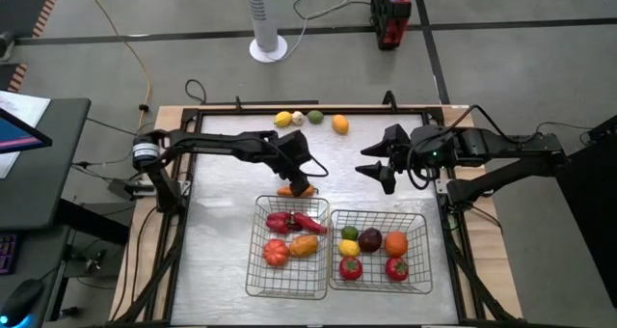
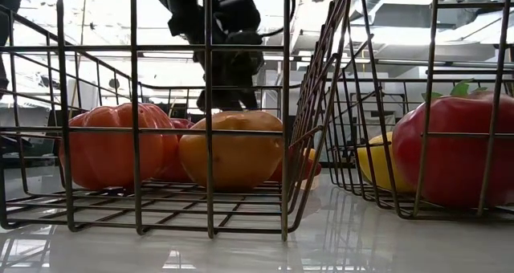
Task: Sort produce into baskets
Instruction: Put the orange chili into the left wire basket
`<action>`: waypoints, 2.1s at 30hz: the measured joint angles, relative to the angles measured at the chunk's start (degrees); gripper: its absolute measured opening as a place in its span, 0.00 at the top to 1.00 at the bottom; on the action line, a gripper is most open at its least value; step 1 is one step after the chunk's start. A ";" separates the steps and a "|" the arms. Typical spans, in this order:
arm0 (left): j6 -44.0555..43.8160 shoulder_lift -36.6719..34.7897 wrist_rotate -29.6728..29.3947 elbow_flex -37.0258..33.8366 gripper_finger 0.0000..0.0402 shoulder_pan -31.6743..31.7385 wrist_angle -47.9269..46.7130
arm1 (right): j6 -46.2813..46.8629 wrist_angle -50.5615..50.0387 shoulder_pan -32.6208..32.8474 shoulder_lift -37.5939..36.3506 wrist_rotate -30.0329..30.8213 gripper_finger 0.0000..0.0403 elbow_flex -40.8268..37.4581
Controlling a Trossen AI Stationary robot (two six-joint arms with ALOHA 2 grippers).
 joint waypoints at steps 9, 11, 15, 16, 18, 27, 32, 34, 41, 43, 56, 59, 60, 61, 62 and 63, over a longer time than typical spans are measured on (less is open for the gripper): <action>13.60 0.86 -2.79 -0.05 0.46 0.00 -1.43 | 0.35 0.00 0.00 0.00 0.00 0.23 0.00; 17.17 0.85 -1.93 -0.81 0.46 0.24 -1.14 | 0.57 0.02 0.00 0.00 0.00 0.23 0.00; 21.43 0.86 -0.08 -2.89 0.46 1.18 -0.84 | 0.96 0.02 0.00 0.00 0.00 0.23 0.00; 22.07 0.86 1.10 -3.20 0.46 1.68 -0.62 | 0.96 0.02 0.00 0.00 0.00 0.23 0.00; 24.22 0.86 3.88 -3.39 0.47 2.54 -1.58 | 1.00 0.02 0.00 0.00 0.04 0.23 0.00; 28.81 0.86 6.97 -3.44 0.49 3.82 -3.29 | 1.86 0.02 0.00 0.00 1.40 0.23 0.00; 36.86 0.67 6.66 -3.44 0.49 4.59 -4.79 | 2.00 0.02 0.00 0.00 1.42 0.23 0.00; 40.68 0.67 5.78 -3.44 0.49 4.68 -4.81 | 2.14 0.02 0.00 0.00 1.42 0.23 0.00; 48.17 0.67 3.05 -1.55 0.50 4.79 -5.34 | 3.02 -0.19 0.00 0.00 1.40 0.23 0.00; 50.46 0.37 3.53 0.15 0.52 4.77 -5.91 | 3.04 -0.24 0.00 0.00 1.40 0.23 0.00; 90.42 0.73 -8.49 -2.34 0.65 5.40 -3.43 | 3.36 -0.87 0.00 0.00 1.40 0.23 0.00; 100.89 0.83 -7.66 -3.73 0.68 5.92 -3.90 | 3.36 -0.87 0.00 0.00 1.40 0.23 0.00; 101.64 0.84 -6.02 -3.90 0.70 5.95 -3.86 | 3.36 -0.87 0.00 0.00 1.40 0.23 0.00; 101.42 0.84 -4.36 -4.02 0.71 5.81 -3.71 | 3.36 -0.87 0.00 0.00 1.40 0.23 0.00; 100.47 0.84 -3.17 -4.03 0.72 5.46 -3.63 | 3.39 -0.87 0.00 0.00 1.40 0.23 0.00; 99.26 0.84 -2.53 -4.05 0.72 5.11 -3.56 | 3.42 -0.87 0.00 0.00 1.40 0.23 0.00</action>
